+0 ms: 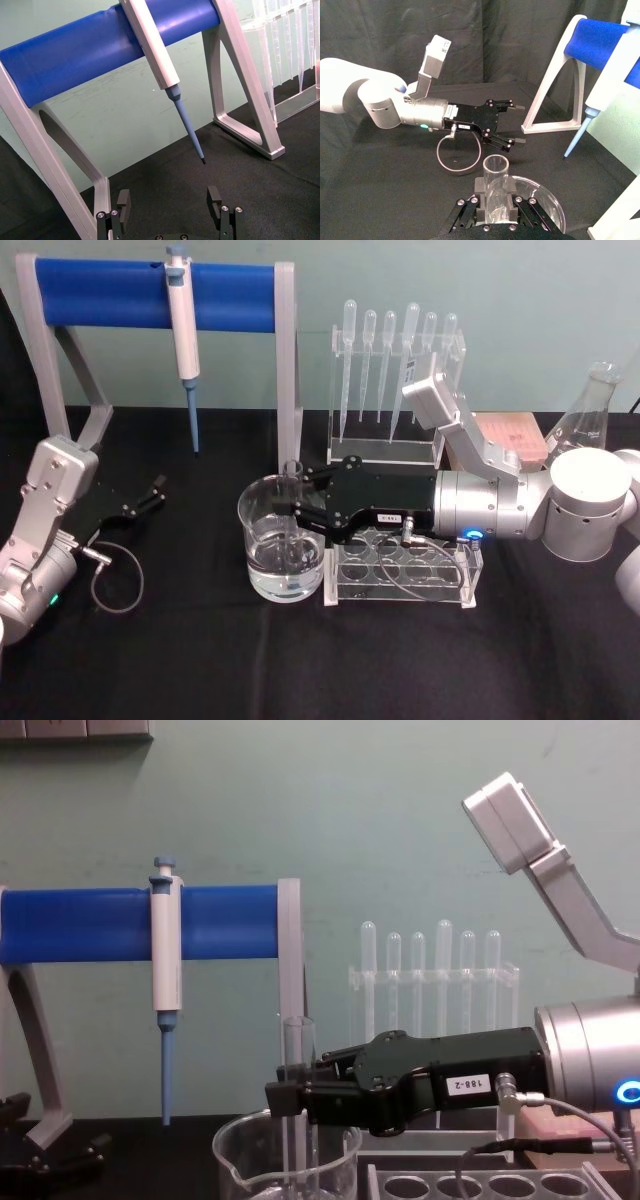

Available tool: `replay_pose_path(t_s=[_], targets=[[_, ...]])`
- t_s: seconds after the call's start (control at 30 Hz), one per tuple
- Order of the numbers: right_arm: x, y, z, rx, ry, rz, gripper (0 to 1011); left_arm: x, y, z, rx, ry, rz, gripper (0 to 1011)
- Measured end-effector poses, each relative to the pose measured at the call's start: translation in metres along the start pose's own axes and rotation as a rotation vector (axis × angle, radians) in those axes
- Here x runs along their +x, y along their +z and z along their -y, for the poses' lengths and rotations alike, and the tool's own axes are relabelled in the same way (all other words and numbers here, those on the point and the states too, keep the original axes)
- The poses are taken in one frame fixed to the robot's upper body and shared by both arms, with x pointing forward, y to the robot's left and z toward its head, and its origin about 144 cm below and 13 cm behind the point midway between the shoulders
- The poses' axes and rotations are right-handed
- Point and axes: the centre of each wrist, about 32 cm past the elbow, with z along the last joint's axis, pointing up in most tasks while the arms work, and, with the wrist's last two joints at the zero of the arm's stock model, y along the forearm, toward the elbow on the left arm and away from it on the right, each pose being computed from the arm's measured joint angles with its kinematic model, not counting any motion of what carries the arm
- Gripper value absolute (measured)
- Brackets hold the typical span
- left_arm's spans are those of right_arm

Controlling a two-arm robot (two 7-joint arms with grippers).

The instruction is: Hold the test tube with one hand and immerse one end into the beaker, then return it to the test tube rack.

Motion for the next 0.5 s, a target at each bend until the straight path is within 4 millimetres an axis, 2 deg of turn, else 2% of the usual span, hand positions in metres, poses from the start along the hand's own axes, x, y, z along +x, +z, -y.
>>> replay_pose_path(t_s=[0.5], targets=[[0.0000,0.0000,0.0000,0.000,0.000,0.000,241,0.0000,0.0000,0.0000,0.000,0.000,0.000,1000]])
